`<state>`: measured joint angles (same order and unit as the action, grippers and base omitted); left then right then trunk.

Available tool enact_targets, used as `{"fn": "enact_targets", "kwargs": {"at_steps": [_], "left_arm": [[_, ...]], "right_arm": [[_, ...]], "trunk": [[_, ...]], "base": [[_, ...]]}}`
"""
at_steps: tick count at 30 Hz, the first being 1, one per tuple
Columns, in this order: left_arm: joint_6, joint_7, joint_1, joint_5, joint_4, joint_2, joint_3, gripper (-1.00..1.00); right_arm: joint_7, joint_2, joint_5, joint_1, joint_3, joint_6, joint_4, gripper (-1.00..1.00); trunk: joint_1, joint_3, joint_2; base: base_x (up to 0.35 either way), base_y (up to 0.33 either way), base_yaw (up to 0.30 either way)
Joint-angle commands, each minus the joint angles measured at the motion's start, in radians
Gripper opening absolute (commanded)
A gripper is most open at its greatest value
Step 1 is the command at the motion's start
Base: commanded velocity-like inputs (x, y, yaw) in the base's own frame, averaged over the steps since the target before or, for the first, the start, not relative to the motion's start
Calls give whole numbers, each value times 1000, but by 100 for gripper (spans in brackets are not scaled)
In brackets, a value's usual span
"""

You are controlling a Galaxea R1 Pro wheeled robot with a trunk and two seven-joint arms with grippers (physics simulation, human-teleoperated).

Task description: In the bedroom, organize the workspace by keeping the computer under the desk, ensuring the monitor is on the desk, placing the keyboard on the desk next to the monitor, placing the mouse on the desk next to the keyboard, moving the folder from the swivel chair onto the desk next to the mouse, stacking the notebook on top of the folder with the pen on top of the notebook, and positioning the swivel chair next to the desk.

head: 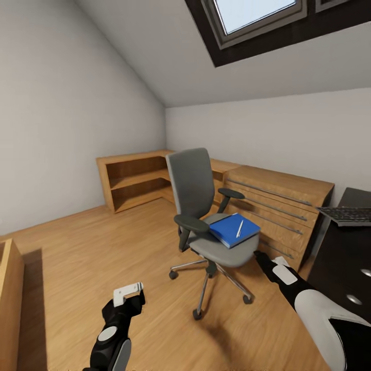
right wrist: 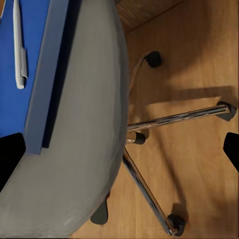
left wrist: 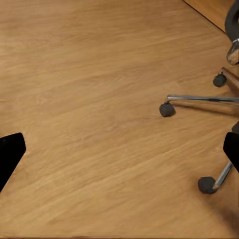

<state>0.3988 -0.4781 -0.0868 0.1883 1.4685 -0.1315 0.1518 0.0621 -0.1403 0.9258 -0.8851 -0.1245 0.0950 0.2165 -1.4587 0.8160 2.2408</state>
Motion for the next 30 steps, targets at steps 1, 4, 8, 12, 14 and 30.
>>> {"fn": "enact_targets", "kwargs": {"at_steps": [1, 4, 8, 12, 14, 30], "left_arm": [[3, -19, -1, 9, 2, 0, 7, 100], [2, -45, -1, 10, 4, 1, 37, 100], [3, -62, -1, 10, 5, 3, 66, 100], [5, -64, -1, 10, 6, 4, 69, 100], [9, -65, -1, 10, 6, 3, 71, 100], [4, -65, -1, 12, -301, 9, 65, 100]], "right_arm": [[5, 0, 1, 0, -6, 6, 2, 100], [5, 0, 1, 0, -6, 6, 2, 100], [5, -2, 1, 0, -6, 6, 2, 100], [4, -1, 0, 0, -5, 6, 0, 100], [5, 3, -29, 0, 5, -4, -6, 100], [11, 109, -461, 117, 35, -433, -211, 100]], "trunk": [[4, -2, -7], [16, -12, -28], [31, -24, -56], [47, -37, -84], [54, -43, -98], [116, -93, -210]], "base": [[-181, 0, 0], [-247, 0, 0], [-321, 0, 0], [-331, 0, 0], [-323, -21, 0], [-57, -12, 0]]}}
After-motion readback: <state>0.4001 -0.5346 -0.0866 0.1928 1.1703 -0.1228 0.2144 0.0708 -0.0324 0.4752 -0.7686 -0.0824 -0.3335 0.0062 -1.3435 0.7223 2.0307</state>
